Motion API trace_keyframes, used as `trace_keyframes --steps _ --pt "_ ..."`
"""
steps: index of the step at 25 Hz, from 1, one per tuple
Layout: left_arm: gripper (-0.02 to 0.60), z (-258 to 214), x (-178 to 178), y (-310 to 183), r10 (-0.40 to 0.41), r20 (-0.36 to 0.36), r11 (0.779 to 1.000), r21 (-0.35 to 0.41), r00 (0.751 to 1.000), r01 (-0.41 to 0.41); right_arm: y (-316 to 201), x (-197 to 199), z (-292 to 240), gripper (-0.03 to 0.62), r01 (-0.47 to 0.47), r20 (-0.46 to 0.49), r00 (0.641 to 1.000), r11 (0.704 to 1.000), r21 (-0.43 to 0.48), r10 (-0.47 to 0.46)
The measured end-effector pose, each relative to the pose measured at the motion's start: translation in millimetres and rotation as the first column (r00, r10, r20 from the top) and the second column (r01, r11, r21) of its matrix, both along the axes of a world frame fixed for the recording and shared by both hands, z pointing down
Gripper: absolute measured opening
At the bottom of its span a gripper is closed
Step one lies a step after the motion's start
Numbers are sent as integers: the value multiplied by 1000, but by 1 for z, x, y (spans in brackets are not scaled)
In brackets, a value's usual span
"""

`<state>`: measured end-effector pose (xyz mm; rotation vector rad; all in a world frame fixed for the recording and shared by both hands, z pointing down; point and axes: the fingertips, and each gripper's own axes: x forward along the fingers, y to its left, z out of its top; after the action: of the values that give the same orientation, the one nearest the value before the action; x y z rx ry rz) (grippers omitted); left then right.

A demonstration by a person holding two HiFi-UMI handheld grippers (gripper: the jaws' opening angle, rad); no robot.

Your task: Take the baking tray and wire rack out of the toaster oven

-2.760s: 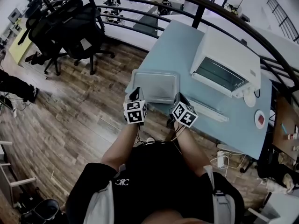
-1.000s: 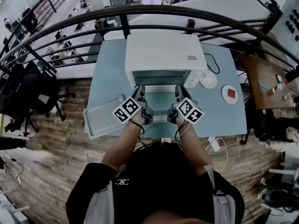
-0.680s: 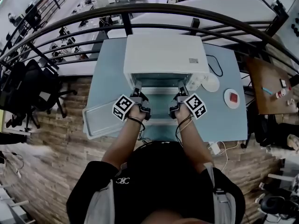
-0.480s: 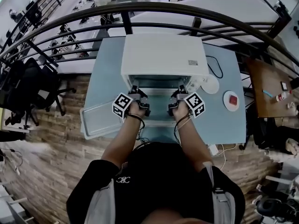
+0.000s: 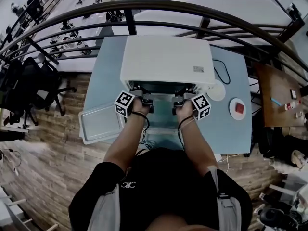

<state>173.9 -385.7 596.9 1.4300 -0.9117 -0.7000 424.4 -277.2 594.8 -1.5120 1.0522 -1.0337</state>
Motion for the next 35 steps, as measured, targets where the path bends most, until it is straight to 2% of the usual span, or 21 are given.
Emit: trace_keyframes --steps 3,5,7,11,15,27,35 --pt "157 3 -1 -5 -27 2 1000 -9 1000 27 -2 3 0 35 -9 13 1000 1000 -4 9" --pt "112 0 -2 -6 -29 18 999 14 999 29 -3 1 0 23 0 21 1000 1000 -5 0" --pt "33 -4 -1 -5 -27 19 999 30 999 26 -2 1 1 20 8 43 999 1000 1 -8" --pt "26 -3 -2 0 -27 -15 1000 8 1000 27 3 0 1 17 11 57 998 1000 6 -11" --pt "25 -2 -11 10 -2 -23 1000 19 1000 2 13 -10 3 15 7 55 998 1000 16 -8" --pt "21 -3 -35 69 90 -2 996 25 996 -90 74 -36 3 15 -13 36 999 1000 11 13" --pt "21 -6 -51 108 170 26 985 32 985 -171 116 -55 -1 12 -30 25 999 999 12 30"
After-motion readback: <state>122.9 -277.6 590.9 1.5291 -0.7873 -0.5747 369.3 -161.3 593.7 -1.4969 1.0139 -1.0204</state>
